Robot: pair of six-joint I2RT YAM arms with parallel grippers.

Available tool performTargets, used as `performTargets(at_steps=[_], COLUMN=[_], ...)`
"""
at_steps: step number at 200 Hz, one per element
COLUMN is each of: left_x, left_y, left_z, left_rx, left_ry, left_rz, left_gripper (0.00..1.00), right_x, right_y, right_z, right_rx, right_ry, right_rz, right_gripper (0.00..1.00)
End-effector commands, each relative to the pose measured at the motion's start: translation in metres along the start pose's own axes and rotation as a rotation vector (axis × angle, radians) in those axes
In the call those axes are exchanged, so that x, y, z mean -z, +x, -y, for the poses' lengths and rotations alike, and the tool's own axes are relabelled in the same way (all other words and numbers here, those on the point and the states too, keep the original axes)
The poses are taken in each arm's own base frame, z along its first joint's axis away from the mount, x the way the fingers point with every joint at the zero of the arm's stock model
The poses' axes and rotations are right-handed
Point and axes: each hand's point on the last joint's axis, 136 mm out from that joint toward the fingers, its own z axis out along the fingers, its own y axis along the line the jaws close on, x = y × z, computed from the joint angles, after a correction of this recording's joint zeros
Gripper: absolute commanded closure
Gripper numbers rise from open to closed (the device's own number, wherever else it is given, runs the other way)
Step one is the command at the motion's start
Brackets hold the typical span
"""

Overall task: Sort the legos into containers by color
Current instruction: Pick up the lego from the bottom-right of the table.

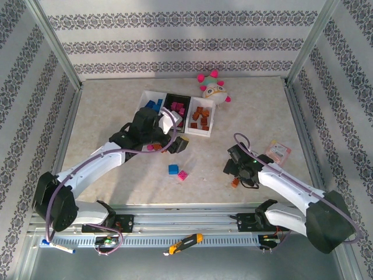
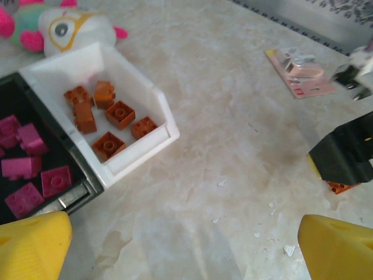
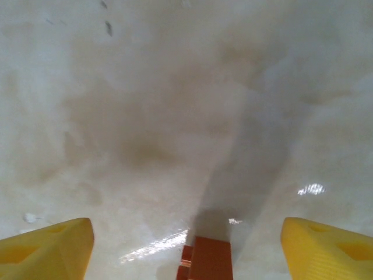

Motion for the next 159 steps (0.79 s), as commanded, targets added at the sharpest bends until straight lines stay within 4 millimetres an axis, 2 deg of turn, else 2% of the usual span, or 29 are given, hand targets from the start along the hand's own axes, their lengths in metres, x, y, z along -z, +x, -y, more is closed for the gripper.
performTargets(at_steps=[1, 47, 72, 96, 127, 159], left_x=[0.005, 0.004, 0.006, 0.012, 0.019, 0.027], left_y=[-0.012, -0.007, 0.002, 0.012, 0.029, 0.046], left_z=[0.014, 0.012, 0.009, 0.008, 0.003, -0.007], left_rx=[-0.117, -0.099, -0.070, -0.030, 0.046, 0.158], left_ry=[0.051, 0.040, 0.013, -0.009, -0.058, -0.135], left_rz=[0.068, 0.057, 0.044, 0.029, 0.002, -0.015], left_gripper=[0.01, 0.01, 0.01, 0.01, 0.01, 0.01], right_x=[-0.011, -0.015, -0.009, -0.001, 0.012, 0.032], right_y=[0.018, 0.027, 0.021, 0.010, -0.014, -0.063], right_z=[0.006, 0.007, 0.006, -0.001, -0.031, -0.088], right_rx=[-0.045, -0.051, -0.051, -0.045, 0.000, 0.090], right_ry=[0.019, 0.040, 0.033, 0.012, -0.058, -0.144], right_rz=[-0.095, -0.152, -0.124, -0.085, -0.024, 0.088], right_gripper=[0.24, 0.50, 0.71, 0.79, 0.81, 0.83])
